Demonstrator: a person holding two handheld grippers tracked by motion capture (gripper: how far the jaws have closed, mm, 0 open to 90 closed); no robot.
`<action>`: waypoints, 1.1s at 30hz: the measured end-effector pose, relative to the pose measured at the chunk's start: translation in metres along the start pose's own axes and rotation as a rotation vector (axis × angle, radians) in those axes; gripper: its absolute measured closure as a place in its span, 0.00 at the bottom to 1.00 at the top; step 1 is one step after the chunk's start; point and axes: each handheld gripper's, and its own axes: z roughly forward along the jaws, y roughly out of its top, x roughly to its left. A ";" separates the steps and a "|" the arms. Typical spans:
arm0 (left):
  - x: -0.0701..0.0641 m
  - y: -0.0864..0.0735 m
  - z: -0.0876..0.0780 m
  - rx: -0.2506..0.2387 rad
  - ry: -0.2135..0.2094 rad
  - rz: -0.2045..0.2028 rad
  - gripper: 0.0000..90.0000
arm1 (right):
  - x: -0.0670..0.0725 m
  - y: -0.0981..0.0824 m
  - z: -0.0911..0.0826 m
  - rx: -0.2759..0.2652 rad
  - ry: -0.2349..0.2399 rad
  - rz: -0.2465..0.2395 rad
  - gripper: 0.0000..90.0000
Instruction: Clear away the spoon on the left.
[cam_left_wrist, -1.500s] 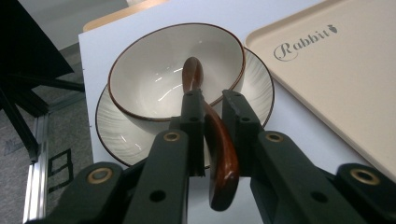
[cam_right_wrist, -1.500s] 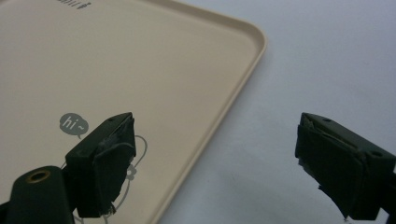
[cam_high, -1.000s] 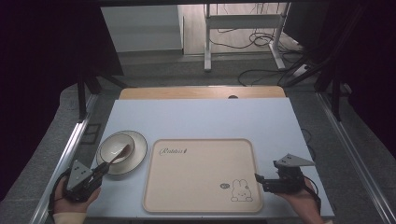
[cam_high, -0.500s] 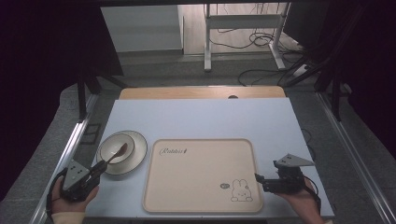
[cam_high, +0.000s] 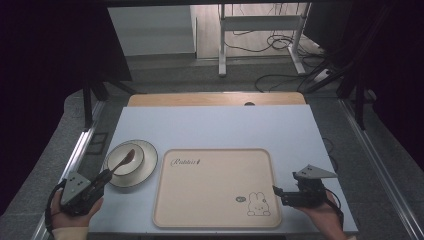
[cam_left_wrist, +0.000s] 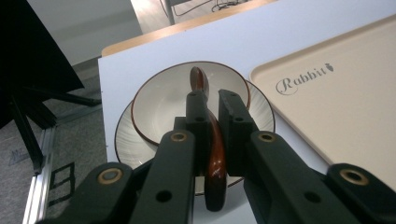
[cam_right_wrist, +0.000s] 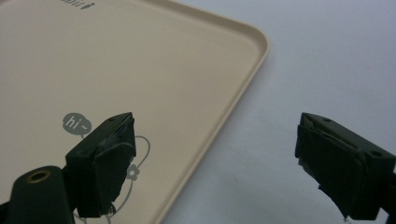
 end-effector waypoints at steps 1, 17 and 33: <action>0.000 0.001 -0.001 -0.003 0.001 -0.001 0.94 | 0.000 0.000 0.000 0.000 -0.001 -0.001 0.14; 0.005 0.009 -0.012 -0.061 0.019 -0.039 0.94 | -0.001 0.000 -0.001 -0.004 -0.001 -0.001 0.14; 0.003 0.021 -0.018 -0.104 0.013 -0.040 0.94 | 0.000 0.000 0.000 0.000 -0.003 -0.004 0.14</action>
